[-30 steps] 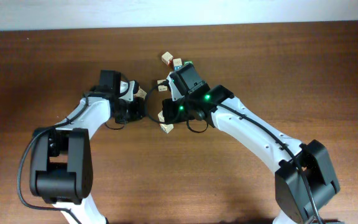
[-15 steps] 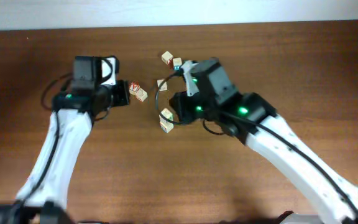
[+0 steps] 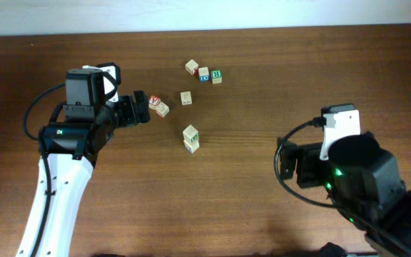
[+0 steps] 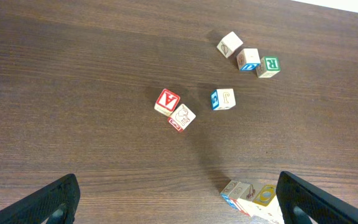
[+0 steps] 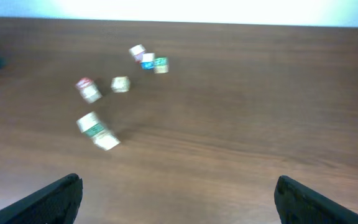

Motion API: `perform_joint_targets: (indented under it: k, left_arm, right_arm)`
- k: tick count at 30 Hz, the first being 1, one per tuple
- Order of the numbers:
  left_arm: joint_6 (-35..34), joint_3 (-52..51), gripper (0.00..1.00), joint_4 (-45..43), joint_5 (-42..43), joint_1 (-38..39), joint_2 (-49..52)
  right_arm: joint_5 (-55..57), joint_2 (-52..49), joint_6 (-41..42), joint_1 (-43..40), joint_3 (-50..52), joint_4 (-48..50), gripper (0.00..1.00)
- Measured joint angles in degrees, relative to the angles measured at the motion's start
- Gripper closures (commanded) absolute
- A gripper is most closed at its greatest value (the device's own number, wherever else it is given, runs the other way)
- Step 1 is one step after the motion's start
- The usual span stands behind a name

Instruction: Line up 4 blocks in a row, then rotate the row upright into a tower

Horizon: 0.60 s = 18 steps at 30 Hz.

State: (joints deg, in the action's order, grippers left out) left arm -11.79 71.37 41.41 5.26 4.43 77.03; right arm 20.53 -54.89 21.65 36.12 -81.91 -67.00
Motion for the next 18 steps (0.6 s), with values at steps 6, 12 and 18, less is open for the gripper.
perform_joint_targets:
  k: [6,12,18]
  left_arm:
    - [0.0,0.0,0.01,0.0,-0.2,0.0,0.0]
    - [0.0,0.0,0.01,0.2,-0.2,0.0,-0.1]
    - [0.0,0.0,0.01,0.3,-0.2,0.0,-0.3]
  right_arm:
    - [-2.1,1.6,-8.1,-19.4,6.6,13.0,0.01]
    - [-15.6,33.1,-17.2,-30.8,55.4,56.3,0.01]
    - [-17.0,47.6,-18.1,-30.8,72.3,65.3,0.01]
